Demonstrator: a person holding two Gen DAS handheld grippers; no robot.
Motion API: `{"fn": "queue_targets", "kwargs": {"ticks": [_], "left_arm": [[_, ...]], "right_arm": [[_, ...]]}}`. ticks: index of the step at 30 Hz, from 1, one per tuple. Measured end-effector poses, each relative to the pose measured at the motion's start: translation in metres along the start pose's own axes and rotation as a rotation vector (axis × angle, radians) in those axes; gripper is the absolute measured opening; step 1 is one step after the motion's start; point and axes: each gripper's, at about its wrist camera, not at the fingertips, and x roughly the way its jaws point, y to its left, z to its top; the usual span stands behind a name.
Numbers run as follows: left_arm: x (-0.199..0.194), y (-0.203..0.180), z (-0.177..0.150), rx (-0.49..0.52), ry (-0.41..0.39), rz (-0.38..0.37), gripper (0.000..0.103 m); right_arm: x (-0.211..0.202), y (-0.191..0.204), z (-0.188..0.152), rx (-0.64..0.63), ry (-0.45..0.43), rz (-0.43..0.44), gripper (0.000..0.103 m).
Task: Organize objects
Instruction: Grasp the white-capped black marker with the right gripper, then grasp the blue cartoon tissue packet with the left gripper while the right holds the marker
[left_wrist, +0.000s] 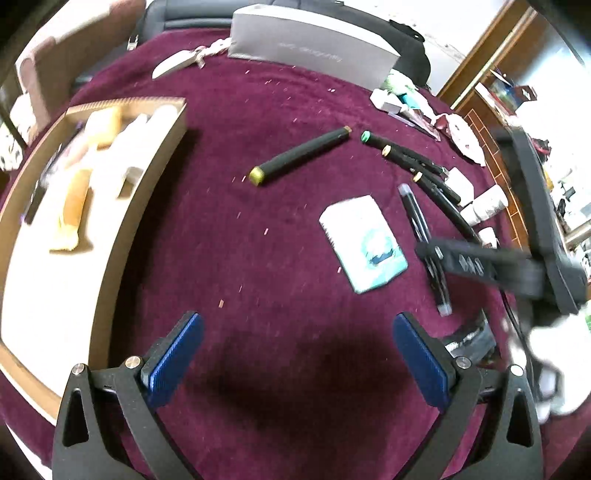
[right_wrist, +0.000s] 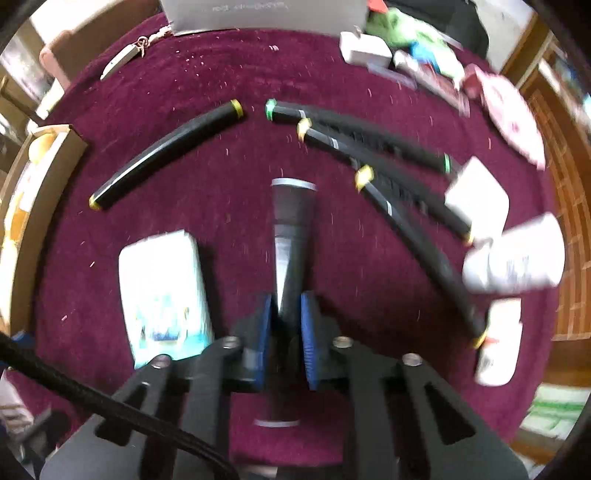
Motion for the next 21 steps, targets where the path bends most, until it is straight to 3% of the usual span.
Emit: {"fn": "queue_targets", "kwargs": {"ticks": [4,8,14,19,20,21], "left_arm": [[0.014,-0.018,0.024,-0.011,-0.029,0.046,0.100],[0.049,-0.034,0.046,-0.048,0.006,0.095,0.099],[0.089,-0.062,0.052,0.037,0.023,0.266,0.101],[0.101,-0.075,0.047,0.115,-0.003,0.250,0.100],[0.100,-0.076,0.047,0.135,-0.009,0.230,0.090],[0.096,-0.074,0.047,0.144,-0.005,0.185,0.072]], "right_arm": [[-0.011,-0.031,-0.033,0.099,0.001,0.042,0.012],[-0.017,-0.043,-0.050,0.131,-0.012,0.068,0.013],[-0.018,-0.046,-0.054,0.156,-0.013,0.071,0.012],[-0.012,-0.040,-0.046,0.178,-0.024,0.095,0.013],[-0.011,-0.038,-0.044,0.178,-0.026,0.095,0.012],[-0.010,-0.038,-0.044,0.174,-0.027,0.093,0.012]]}}
